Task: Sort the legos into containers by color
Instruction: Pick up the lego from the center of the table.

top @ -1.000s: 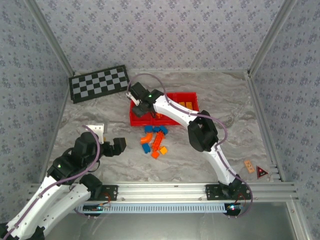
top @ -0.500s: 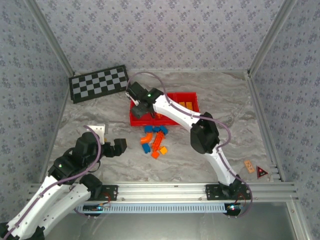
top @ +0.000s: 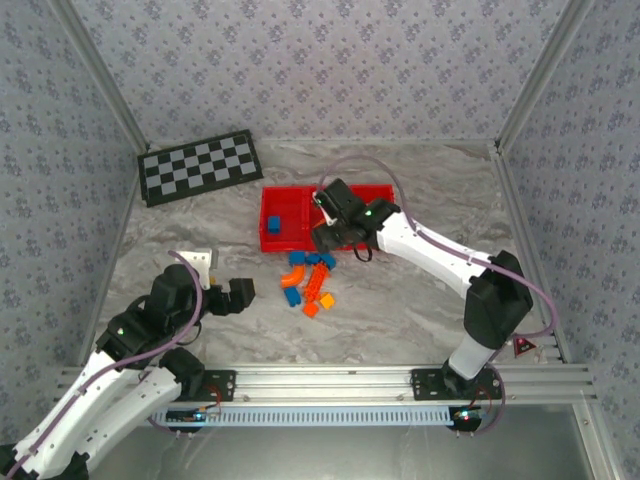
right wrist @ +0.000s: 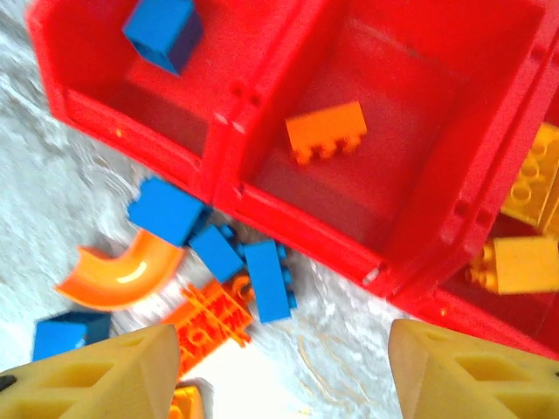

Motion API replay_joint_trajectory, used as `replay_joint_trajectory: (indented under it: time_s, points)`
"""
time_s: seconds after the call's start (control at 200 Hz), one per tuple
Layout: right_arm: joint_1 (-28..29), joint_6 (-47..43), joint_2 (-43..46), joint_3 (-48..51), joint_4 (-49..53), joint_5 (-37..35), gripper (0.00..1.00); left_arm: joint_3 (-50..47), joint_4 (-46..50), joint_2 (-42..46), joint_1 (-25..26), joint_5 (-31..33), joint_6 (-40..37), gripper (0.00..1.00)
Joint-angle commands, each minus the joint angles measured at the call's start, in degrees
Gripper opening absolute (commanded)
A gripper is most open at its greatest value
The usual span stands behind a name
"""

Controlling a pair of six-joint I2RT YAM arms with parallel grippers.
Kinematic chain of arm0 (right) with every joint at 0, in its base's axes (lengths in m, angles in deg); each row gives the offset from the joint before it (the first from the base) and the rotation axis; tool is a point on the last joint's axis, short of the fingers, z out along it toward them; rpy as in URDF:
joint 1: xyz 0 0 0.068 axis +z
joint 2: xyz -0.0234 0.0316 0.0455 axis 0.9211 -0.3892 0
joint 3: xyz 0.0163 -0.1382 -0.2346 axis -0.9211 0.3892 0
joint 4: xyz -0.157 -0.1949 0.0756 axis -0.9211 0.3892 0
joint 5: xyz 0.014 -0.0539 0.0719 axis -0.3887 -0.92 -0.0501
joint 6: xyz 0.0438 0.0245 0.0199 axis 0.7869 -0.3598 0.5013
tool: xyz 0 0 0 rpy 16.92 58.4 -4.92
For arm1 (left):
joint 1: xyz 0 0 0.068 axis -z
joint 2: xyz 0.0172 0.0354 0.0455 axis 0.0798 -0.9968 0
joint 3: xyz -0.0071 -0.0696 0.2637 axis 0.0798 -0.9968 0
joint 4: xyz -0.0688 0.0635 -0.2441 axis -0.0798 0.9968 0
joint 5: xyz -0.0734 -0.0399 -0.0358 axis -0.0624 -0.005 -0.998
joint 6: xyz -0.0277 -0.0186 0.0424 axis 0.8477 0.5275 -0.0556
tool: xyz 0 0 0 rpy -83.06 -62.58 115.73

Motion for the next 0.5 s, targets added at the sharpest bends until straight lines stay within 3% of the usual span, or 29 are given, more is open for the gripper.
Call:
replay_joint_trajectory:
  time_s: [0.0,0.495]
  points:
    - [-0.6,1.3,0.2,3.4,-2.1,2.0,0.64,-0.2,-1.2,-0.5,0.4,-0.4,-0.4,1.0]
    - [-1.2,0.6,-8.2,6.3,-5.6,6.0,0.59,-0.3,-1.0,-0.8,1.0,0.0,-0.3,1.0]
